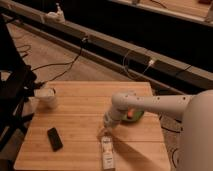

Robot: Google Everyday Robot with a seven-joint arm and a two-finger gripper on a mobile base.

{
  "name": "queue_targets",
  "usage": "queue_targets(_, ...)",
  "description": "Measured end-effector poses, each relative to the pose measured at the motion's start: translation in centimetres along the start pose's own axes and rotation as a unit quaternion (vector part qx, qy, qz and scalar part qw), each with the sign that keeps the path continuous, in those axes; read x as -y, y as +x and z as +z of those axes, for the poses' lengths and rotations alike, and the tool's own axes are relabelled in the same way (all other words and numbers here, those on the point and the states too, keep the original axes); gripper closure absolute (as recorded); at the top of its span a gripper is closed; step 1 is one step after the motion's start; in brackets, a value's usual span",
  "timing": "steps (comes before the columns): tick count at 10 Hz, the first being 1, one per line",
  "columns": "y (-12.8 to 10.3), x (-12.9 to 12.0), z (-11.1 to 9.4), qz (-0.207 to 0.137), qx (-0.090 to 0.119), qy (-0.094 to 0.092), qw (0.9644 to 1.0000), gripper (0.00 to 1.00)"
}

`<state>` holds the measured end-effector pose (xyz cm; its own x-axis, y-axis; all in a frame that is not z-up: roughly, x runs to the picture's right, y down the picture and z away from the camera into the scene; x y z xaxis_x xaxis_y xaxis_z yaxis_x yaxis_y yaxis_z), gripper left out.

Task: Stand the bottle upright

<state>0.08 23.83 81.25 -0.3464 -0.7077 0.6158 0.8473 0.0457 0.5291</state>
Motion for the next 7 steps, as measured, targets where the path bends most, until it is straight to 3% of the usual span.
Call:
queue_targets(2,0.4,-0.3,0.0,0.005,0.0,-0.001,1.0,0.9)
queue_targets(3,0.6,-0.3,-0.1,0.006,-0.002,-0.001,1.0,0.96)
queue_targets(5,1.2,0.0,-0.7,0.002,-0.01,0.003,0.9999,1.0)
queue_targets(7,3.5,2.1,-3.5,-0.018,-0.059,0.038,0.9974,1.0)
